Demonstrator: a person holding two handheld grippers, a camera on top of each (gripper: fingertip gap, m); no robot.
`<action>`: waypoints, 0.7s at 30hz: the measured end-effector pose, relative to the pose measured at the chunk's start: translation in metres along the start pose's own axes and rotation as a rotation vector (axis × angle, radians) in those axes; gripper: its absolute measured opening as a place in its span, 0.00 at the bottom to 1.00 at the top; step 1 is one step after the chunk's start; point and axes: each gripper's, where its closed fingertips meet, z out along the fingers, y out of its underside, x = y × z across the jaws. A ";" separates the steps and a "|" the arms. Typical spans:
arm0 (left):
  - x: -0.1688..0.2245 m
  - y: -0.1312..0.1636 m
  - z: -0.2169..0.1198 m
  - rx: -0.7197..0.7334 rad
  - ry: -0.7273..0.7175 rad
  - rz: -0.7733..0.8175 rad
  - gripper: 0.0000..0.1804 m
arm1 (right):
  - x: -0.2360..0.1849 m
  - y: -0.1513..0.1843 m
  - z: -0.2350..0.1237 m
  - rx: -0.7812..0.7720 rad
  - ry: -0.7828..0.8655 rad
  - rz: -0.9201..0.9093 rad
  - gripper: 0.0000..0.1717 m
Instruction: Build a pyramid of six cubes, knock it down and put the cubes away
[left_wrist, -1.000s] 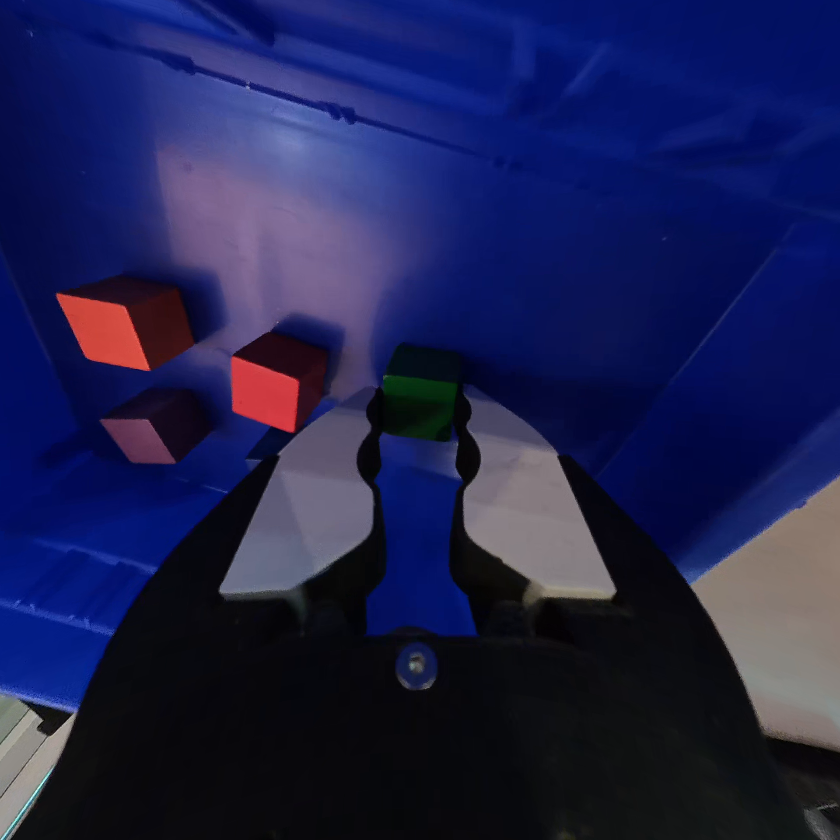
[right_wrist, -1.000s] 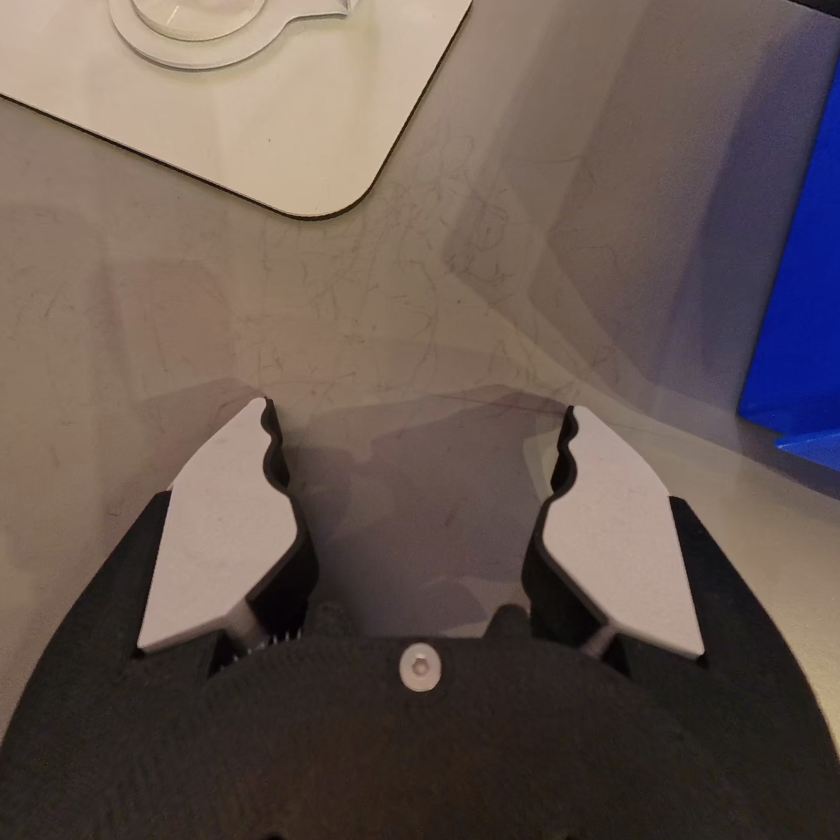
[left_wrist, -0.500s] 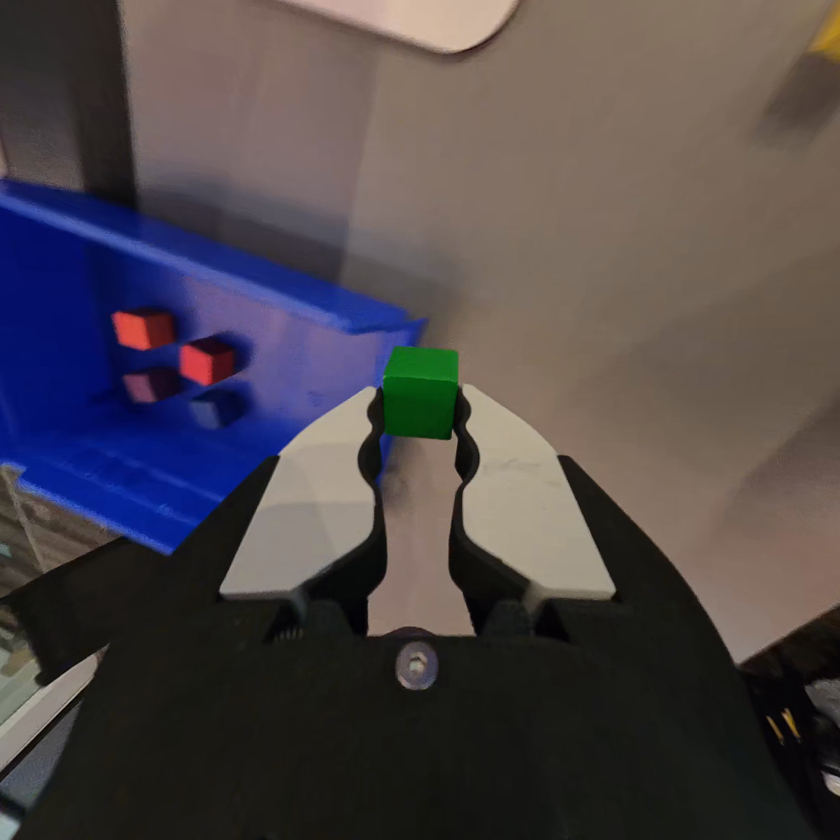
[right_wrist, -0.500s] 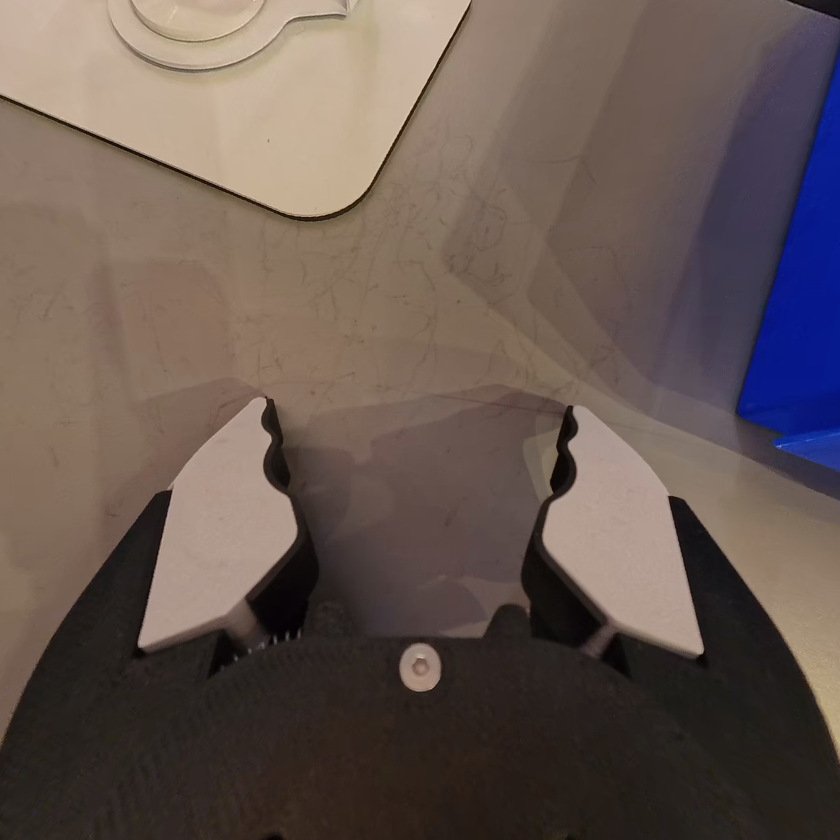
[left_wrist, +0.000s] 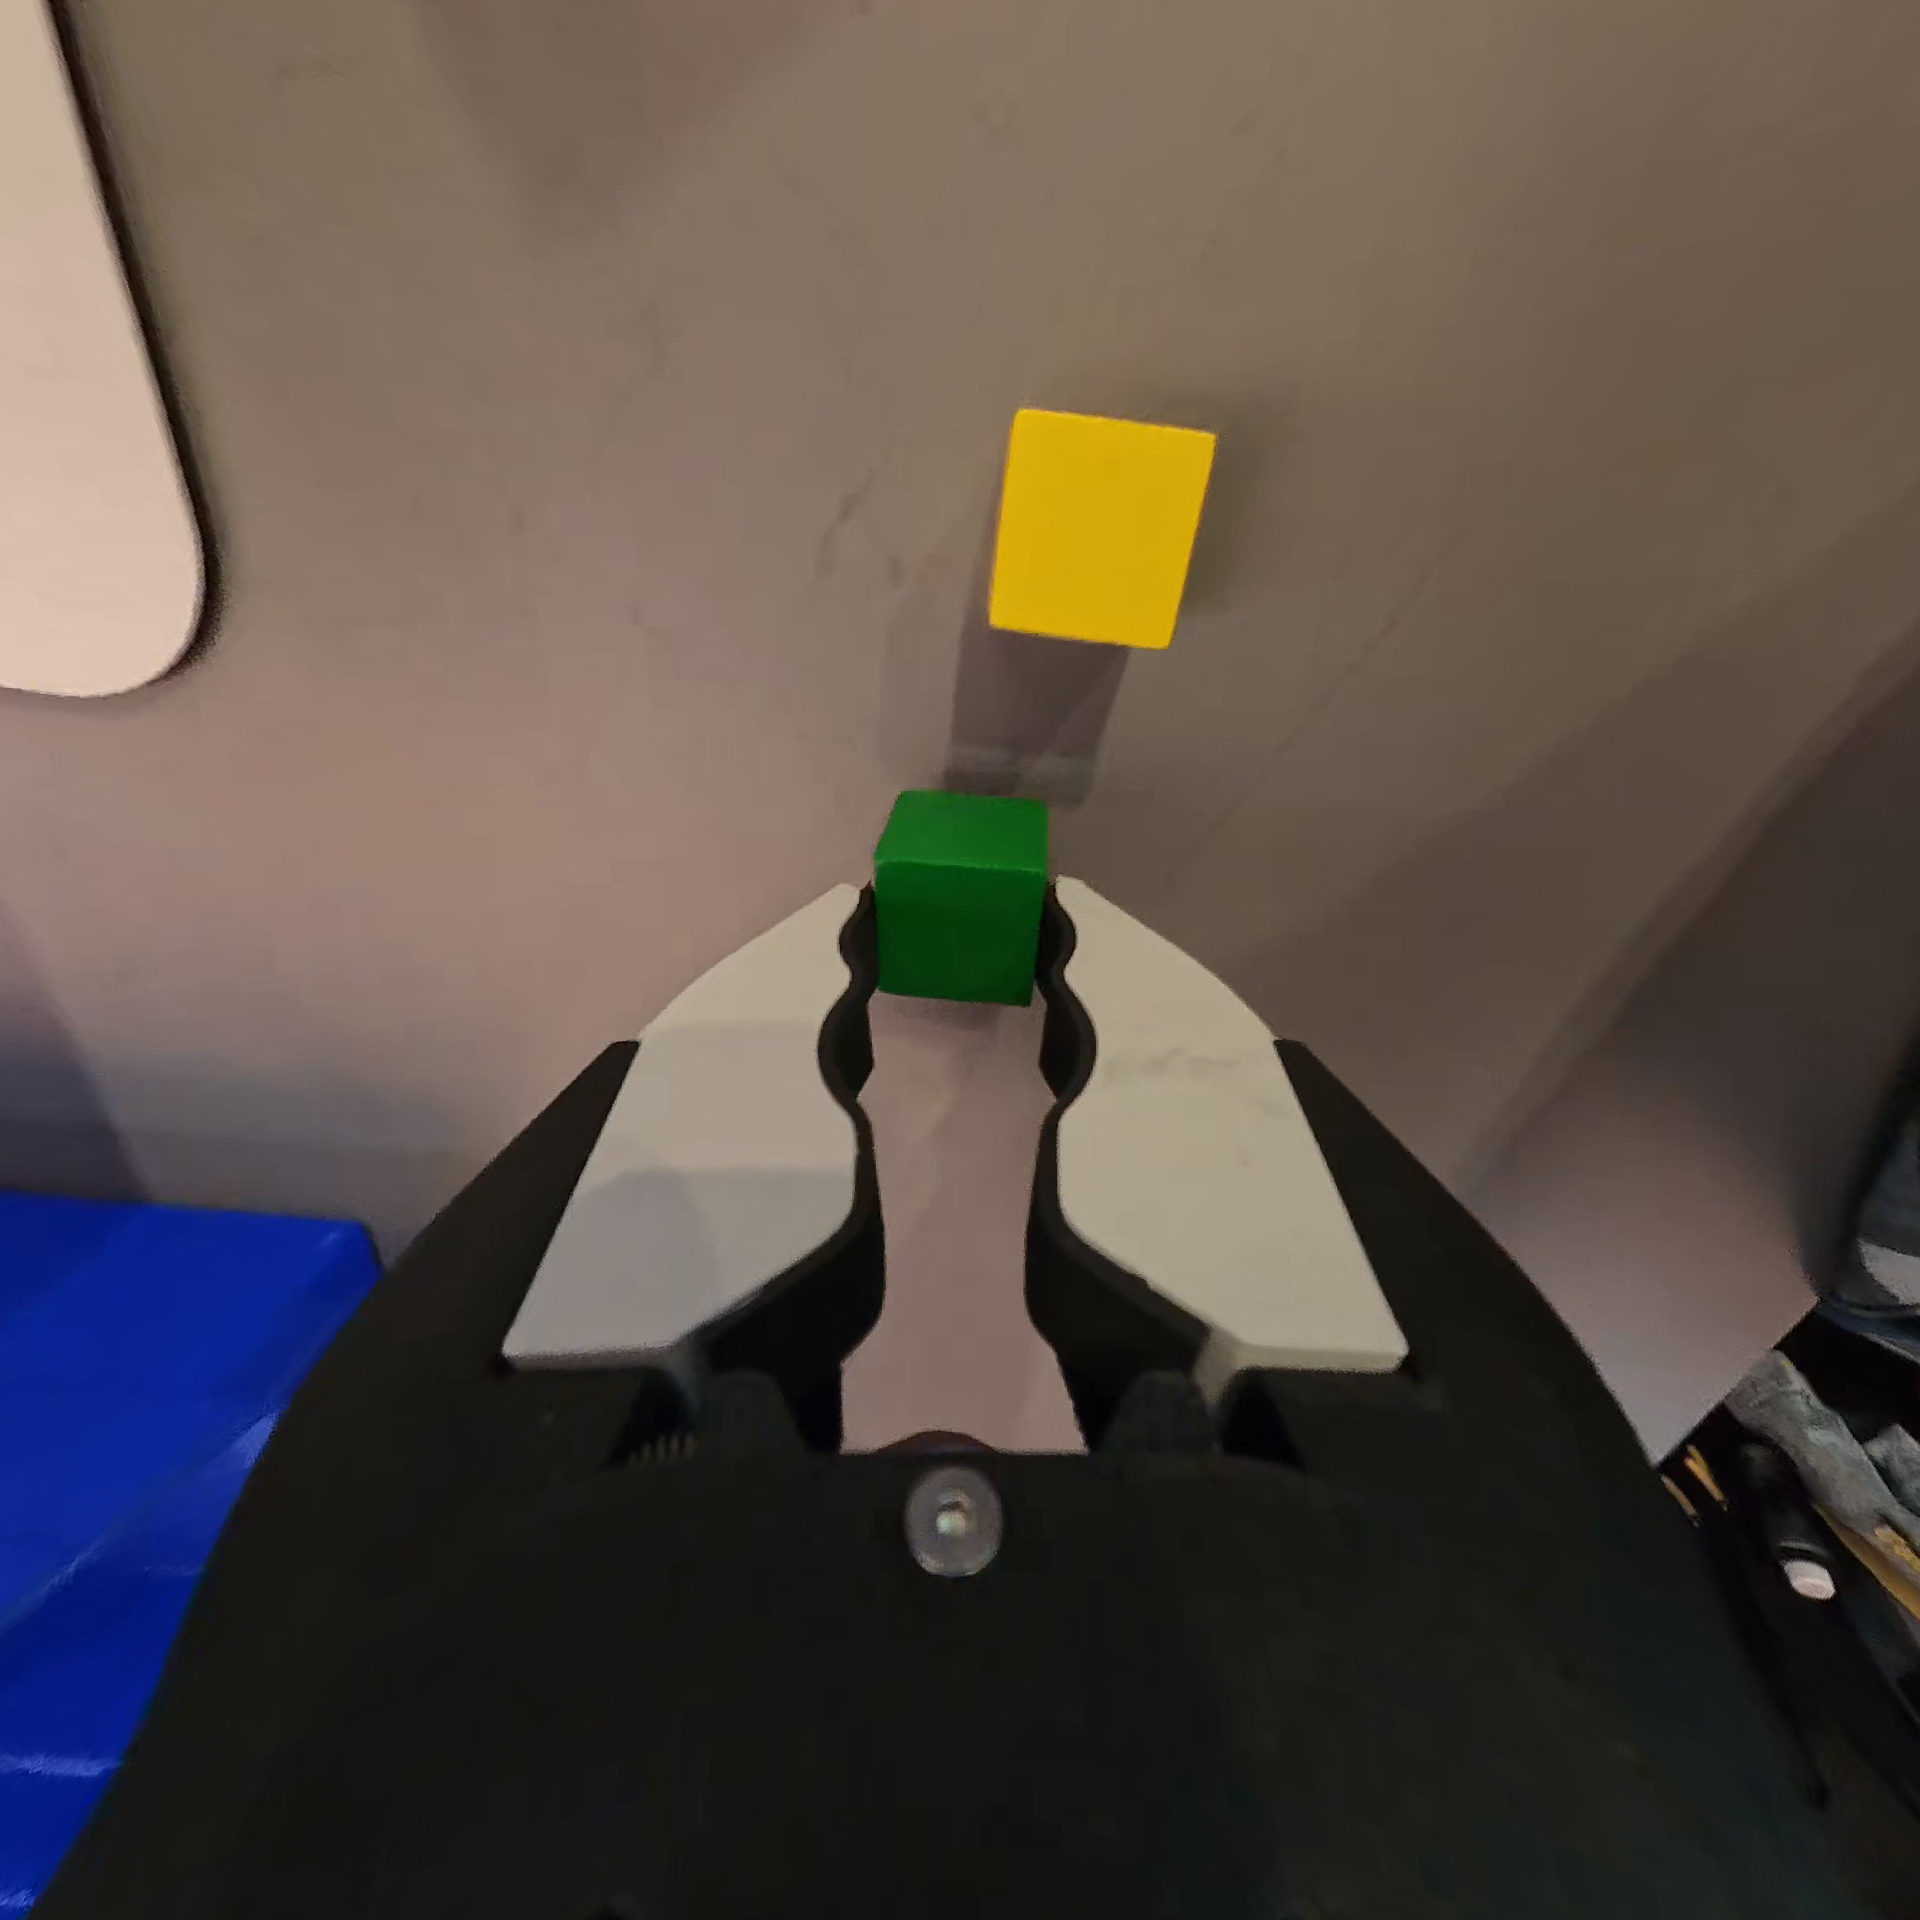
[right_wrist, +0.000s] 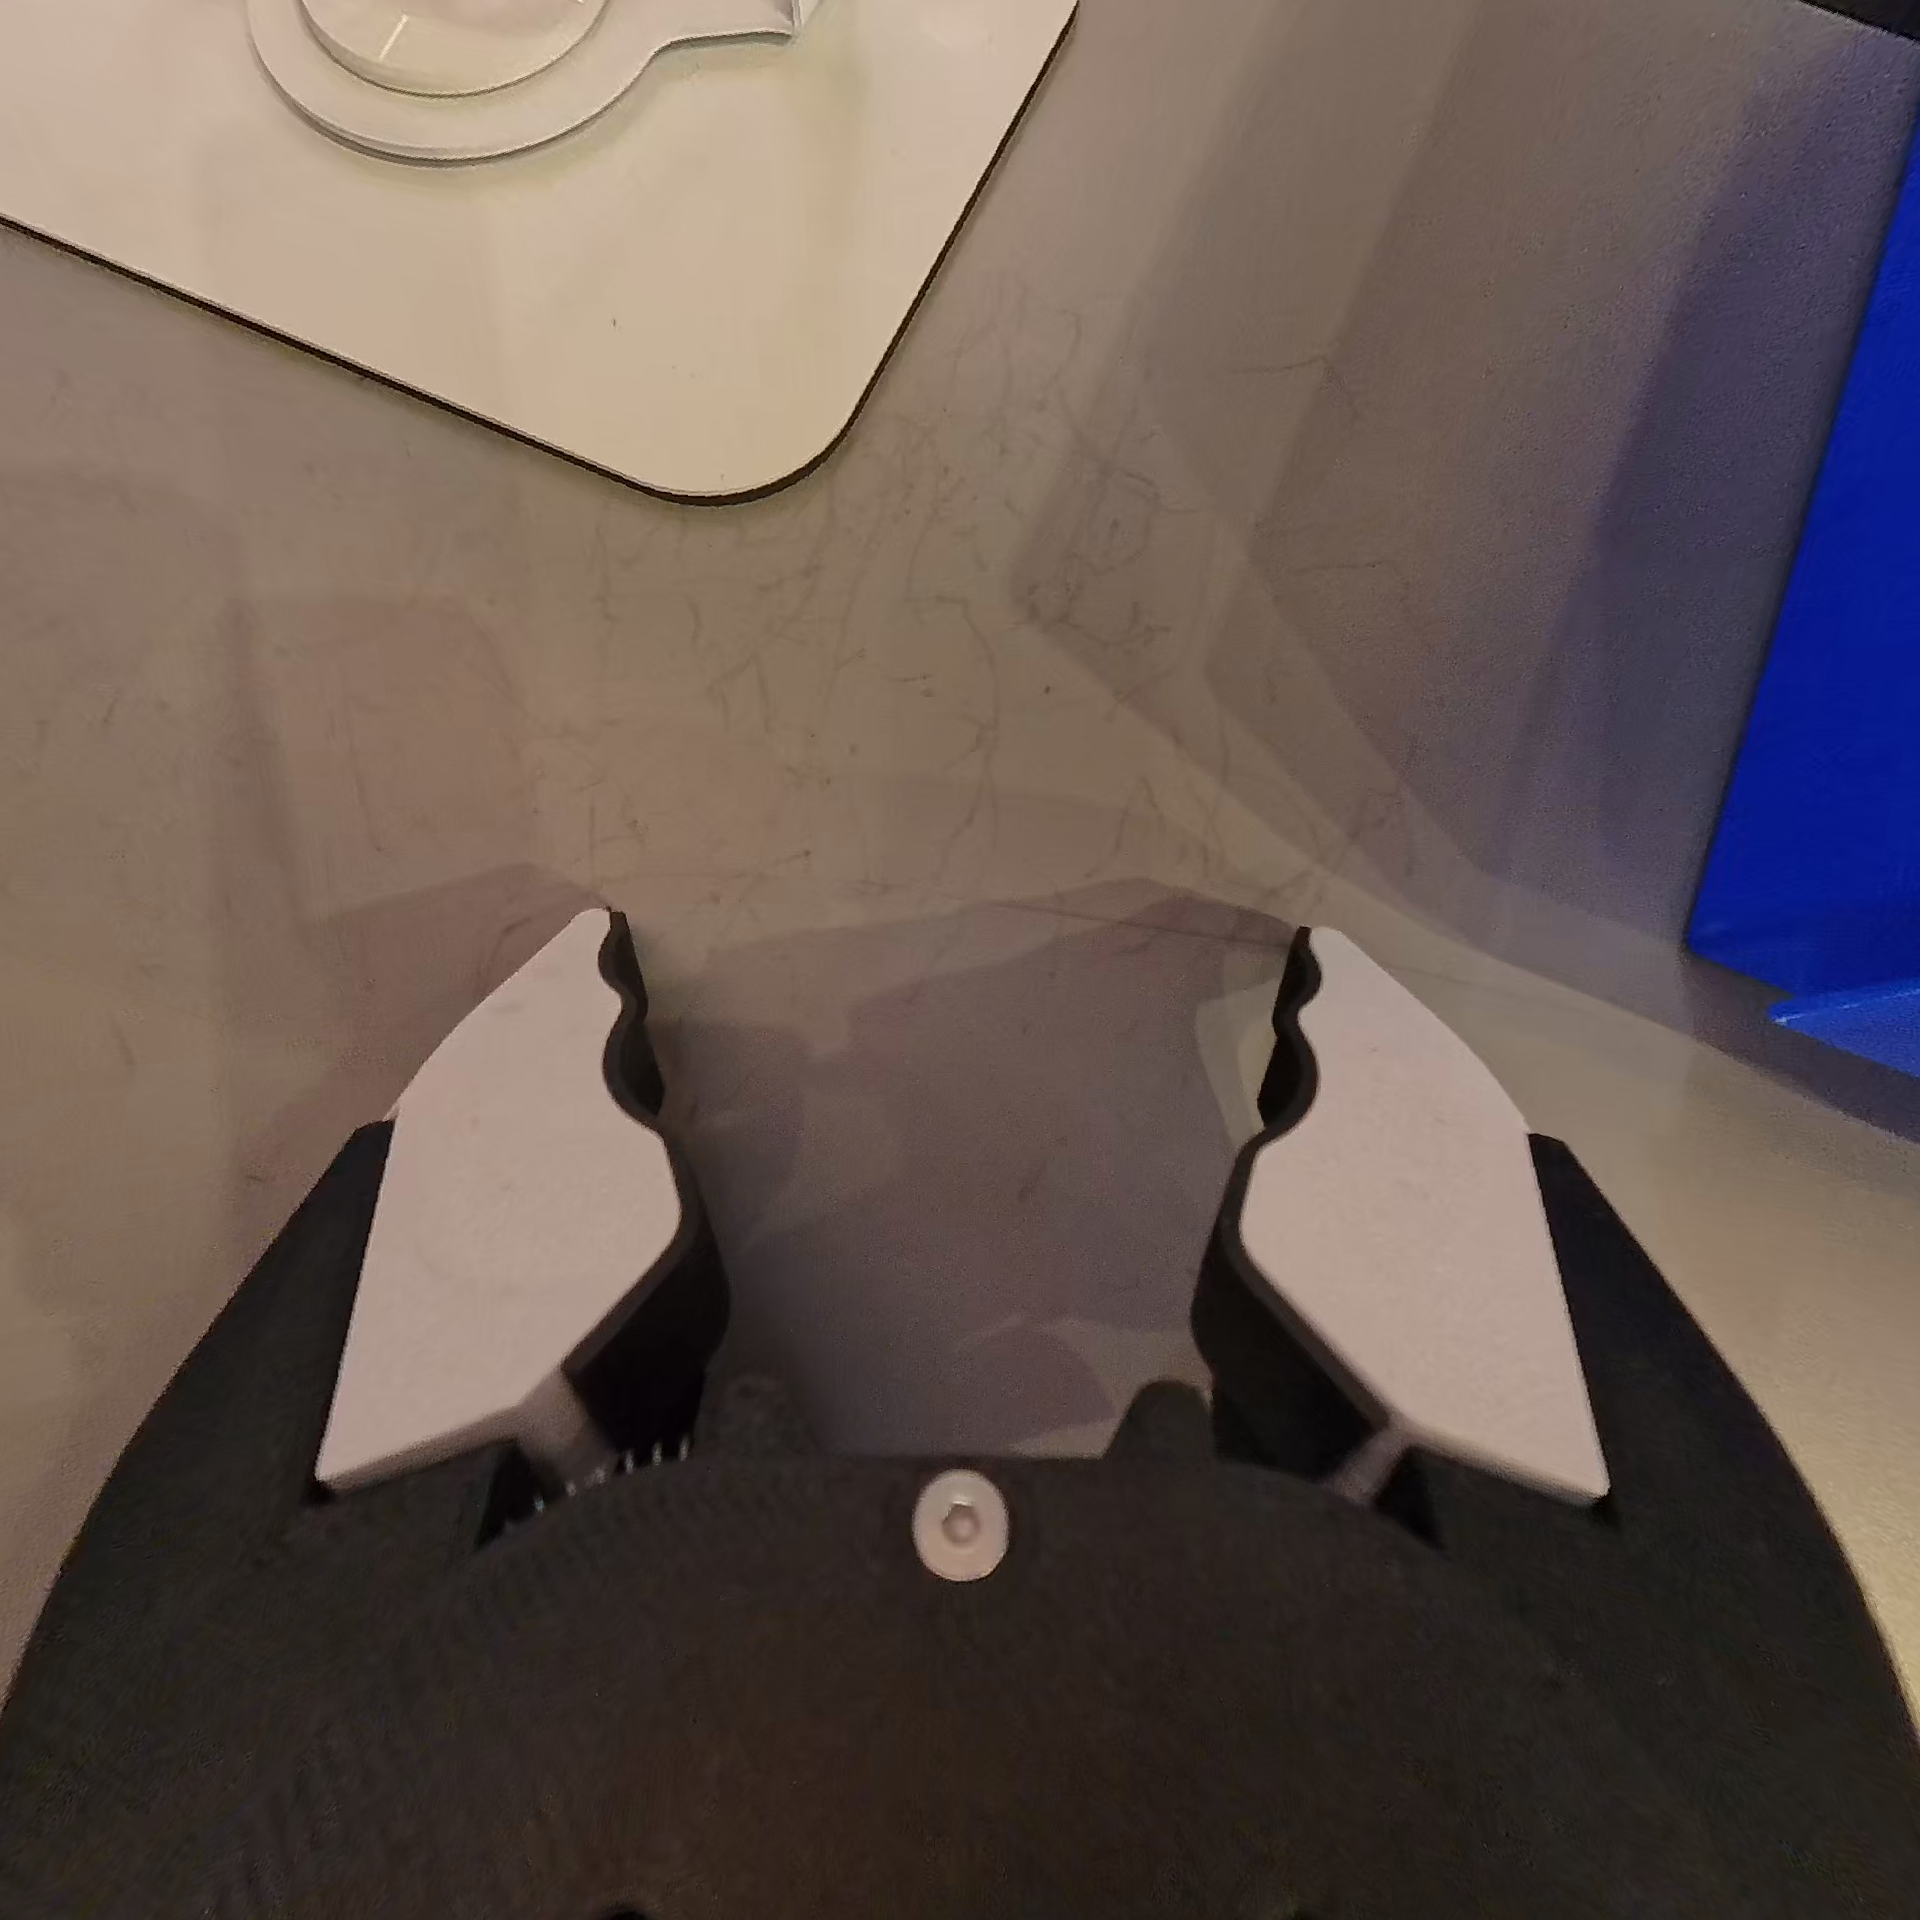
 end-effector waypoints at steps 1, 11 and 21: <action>0.002 -0.001 0.003 -0.006 0.005 0.004 0.16 | 0.000 0.000 0.000 0.000 0.000 0.000 0.67; 0.010 -0.013 0.007 -0.020 0.018 0.034 0.16 | 0.000 0.000 0.000 0.000 0.000 -0.002 0.67; 0.015 -0.024 0.007 -0.025 0.019 0.052 0.16 | 0.000 0.000 0.000 0.001 -0.001 -0.004 0.67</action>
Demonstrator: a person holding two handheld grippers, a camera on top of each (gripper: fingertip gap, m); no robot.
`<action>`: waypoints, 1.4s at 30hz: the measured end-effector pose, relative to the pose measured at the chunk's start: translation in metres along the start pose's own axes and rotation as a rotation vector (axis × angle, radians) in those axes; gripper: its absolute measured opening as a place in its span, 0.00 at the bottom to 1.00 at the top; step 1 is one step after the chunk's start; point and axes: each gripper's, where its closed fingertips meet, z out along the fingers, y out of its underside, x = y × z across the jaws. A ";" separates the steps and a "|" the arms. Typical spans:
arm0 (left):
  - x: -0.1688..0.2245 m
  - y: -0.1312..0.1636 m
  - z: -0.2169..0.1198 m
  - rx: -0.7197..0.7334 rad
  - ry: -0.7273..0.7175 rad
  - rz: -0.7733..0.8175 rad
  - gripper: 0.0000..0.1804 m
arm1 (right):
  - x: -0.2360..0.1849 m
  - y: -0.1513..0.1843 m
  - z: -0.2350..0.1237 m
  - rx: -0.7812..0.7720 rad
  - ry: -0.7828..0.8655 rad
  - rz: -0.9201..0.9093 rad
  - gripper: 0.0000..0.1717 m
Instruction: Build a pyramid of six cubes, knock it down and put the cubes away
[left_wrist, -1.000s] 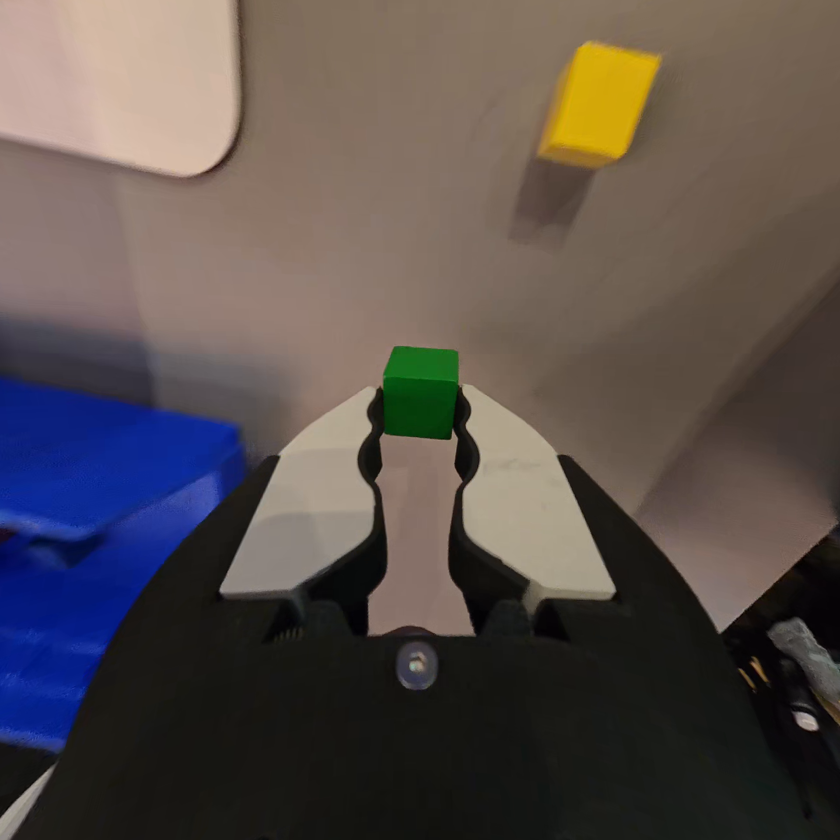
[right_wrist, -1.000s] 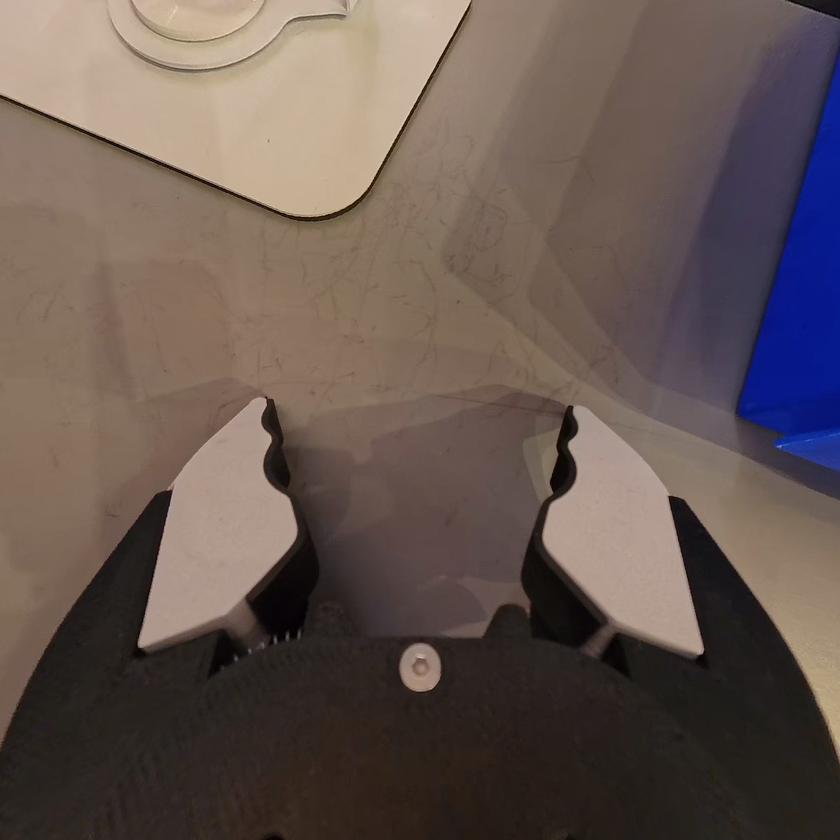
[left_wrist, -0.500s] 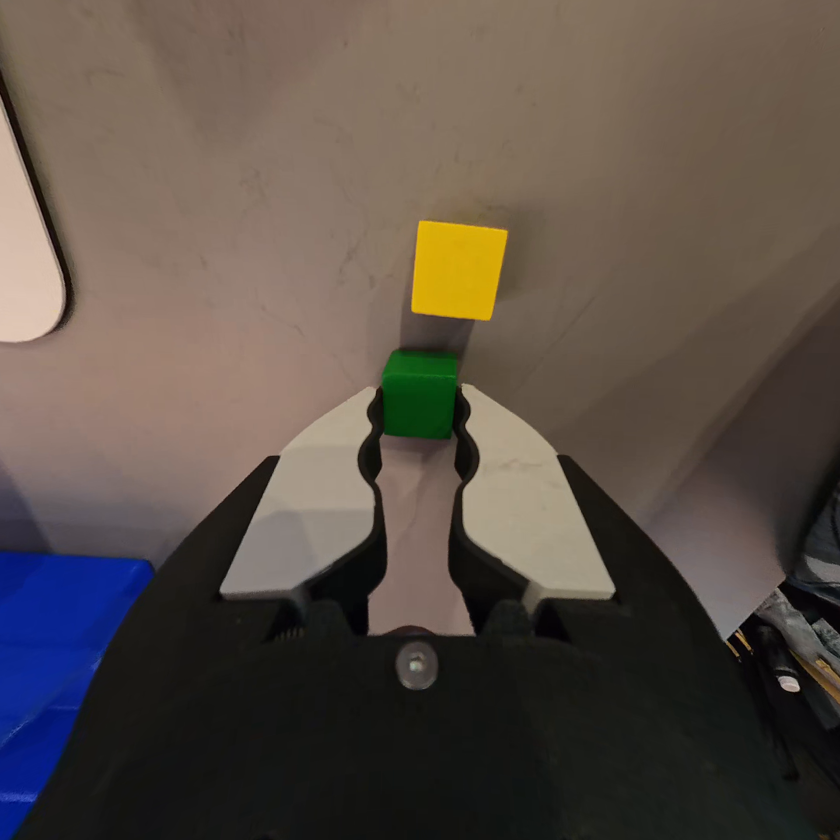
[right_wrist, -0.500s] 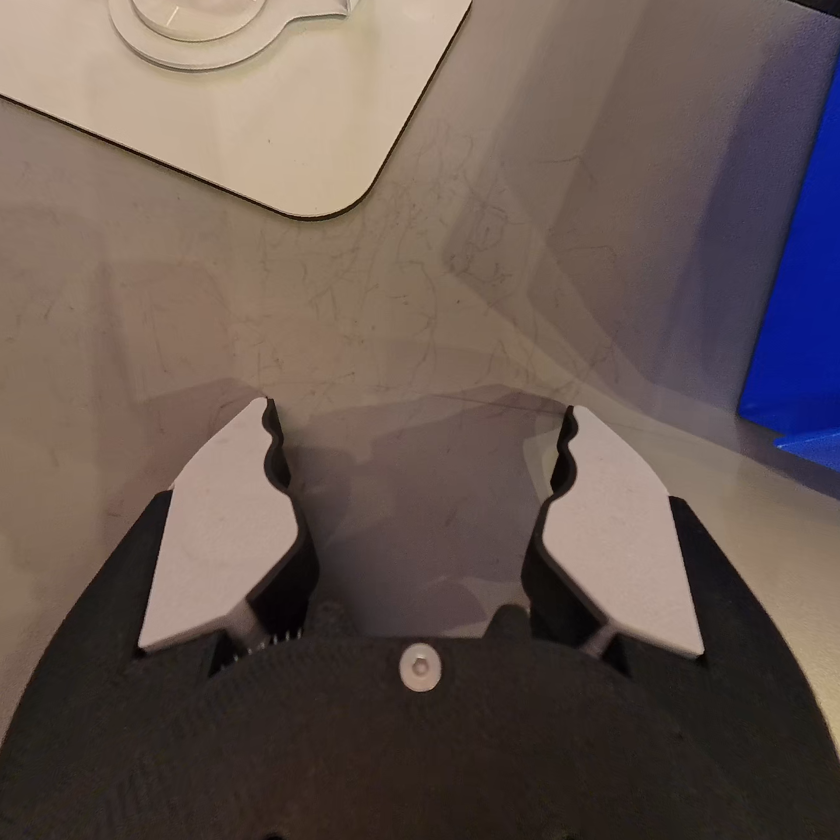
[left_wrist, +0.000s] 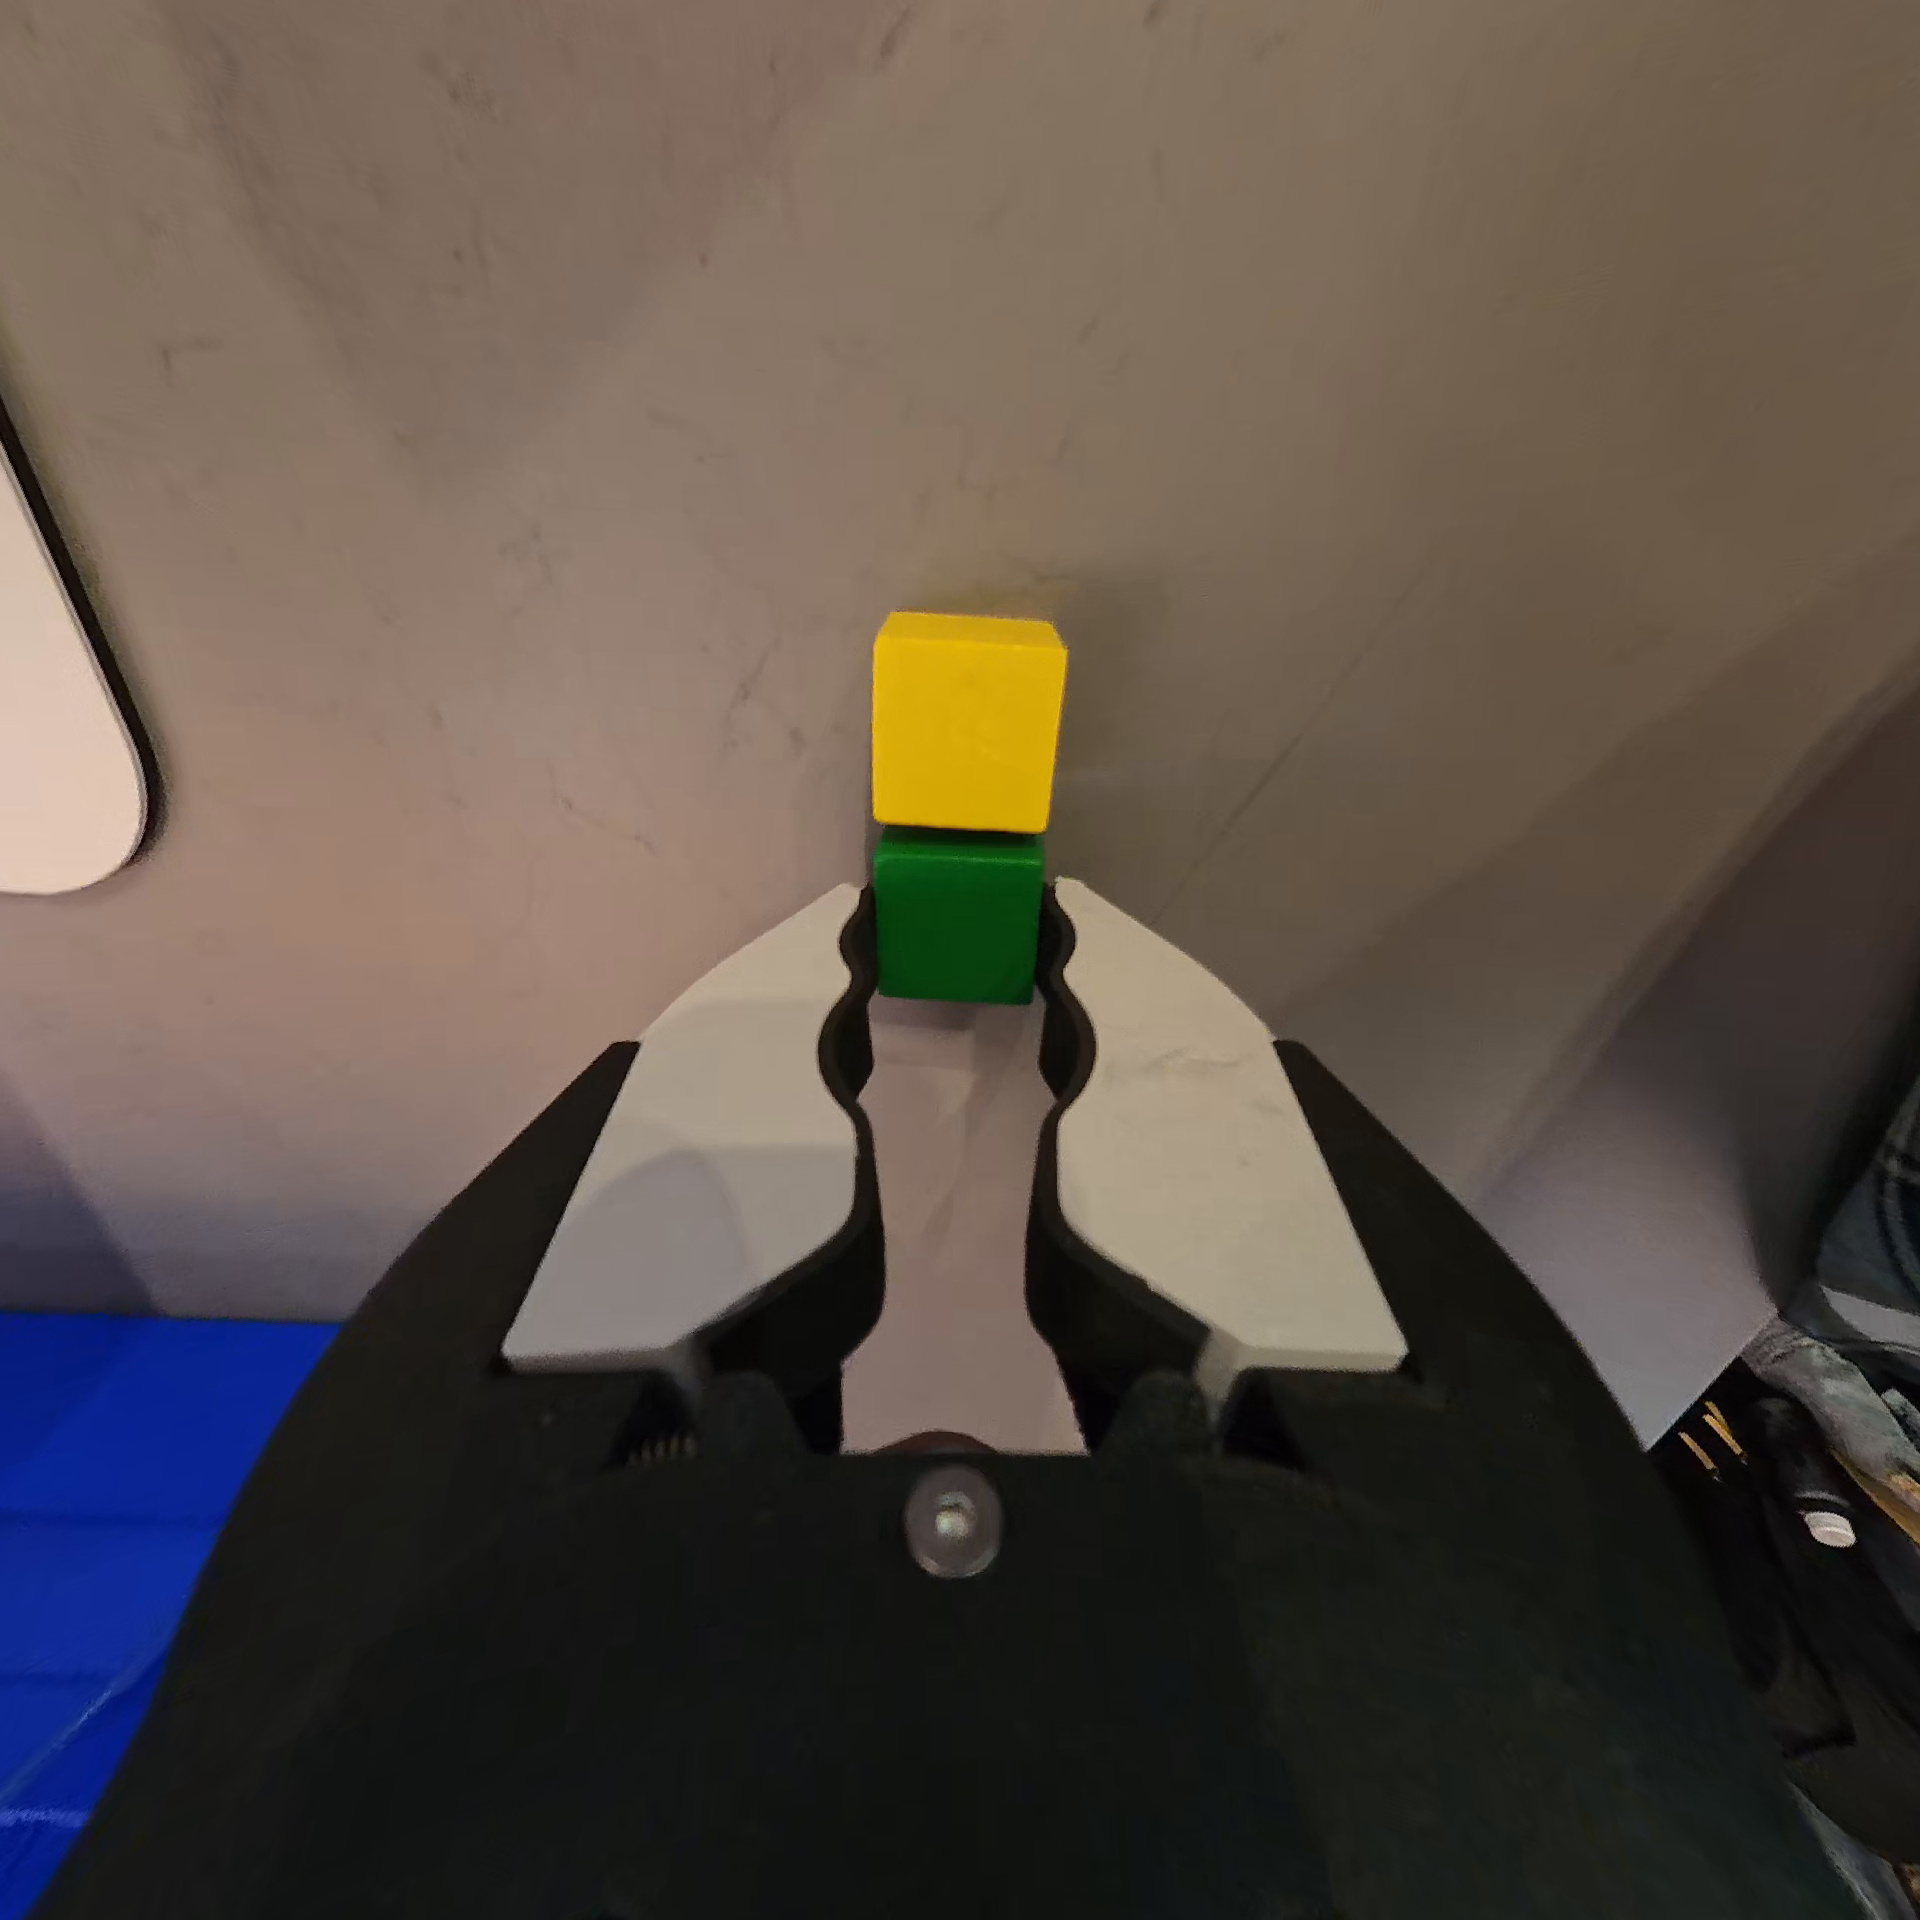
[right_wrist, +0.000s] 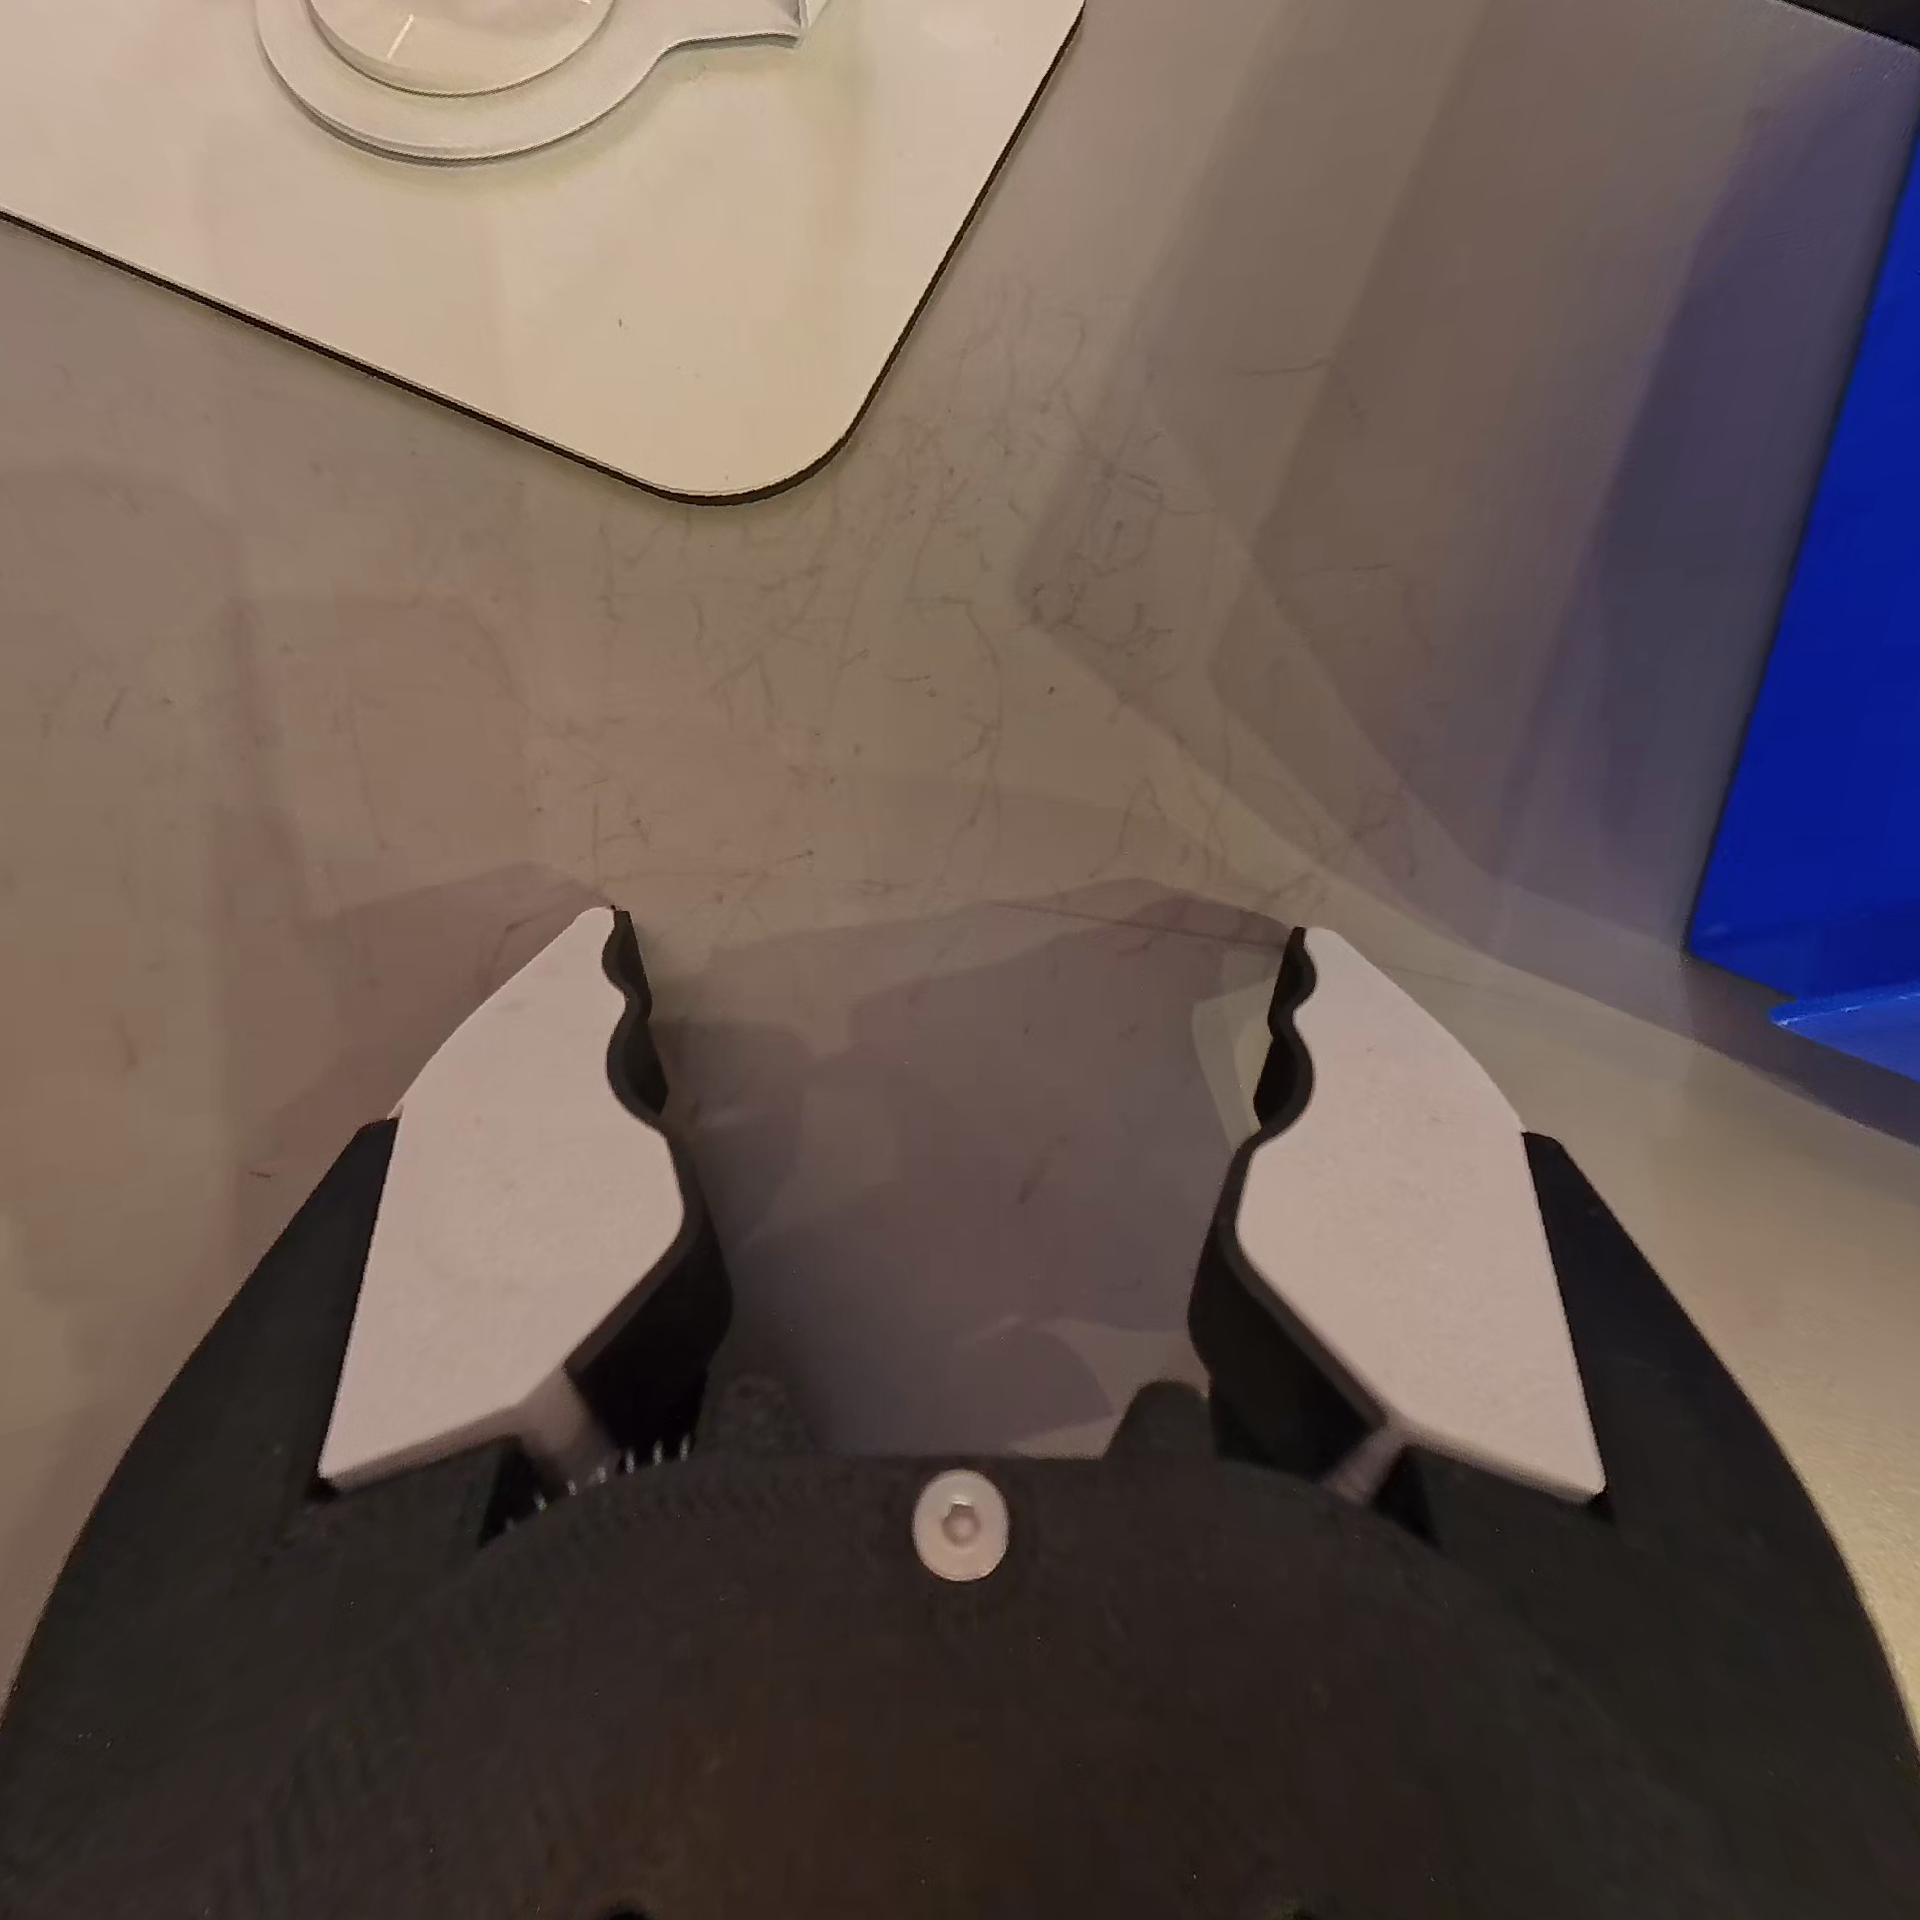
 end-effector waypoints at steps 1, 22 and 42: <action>0.000 -0.001 0.000 0.001 0.000 -0.001 0.15 | 0.000 0.000 0.000 0.000 0.000 0.000 0.67; 0.001 -0.011 -0.006 0.028 0.012 -0.035 0.33 | 0.000 0.000 0.000 0.001 -0.002 -0.001 0.66; -0.264 0.175 -0.075 0.059 -0.357 -0.223 0.22 | -0.001 0.000 -0.001 0.002 -0.003 -0.003 0.65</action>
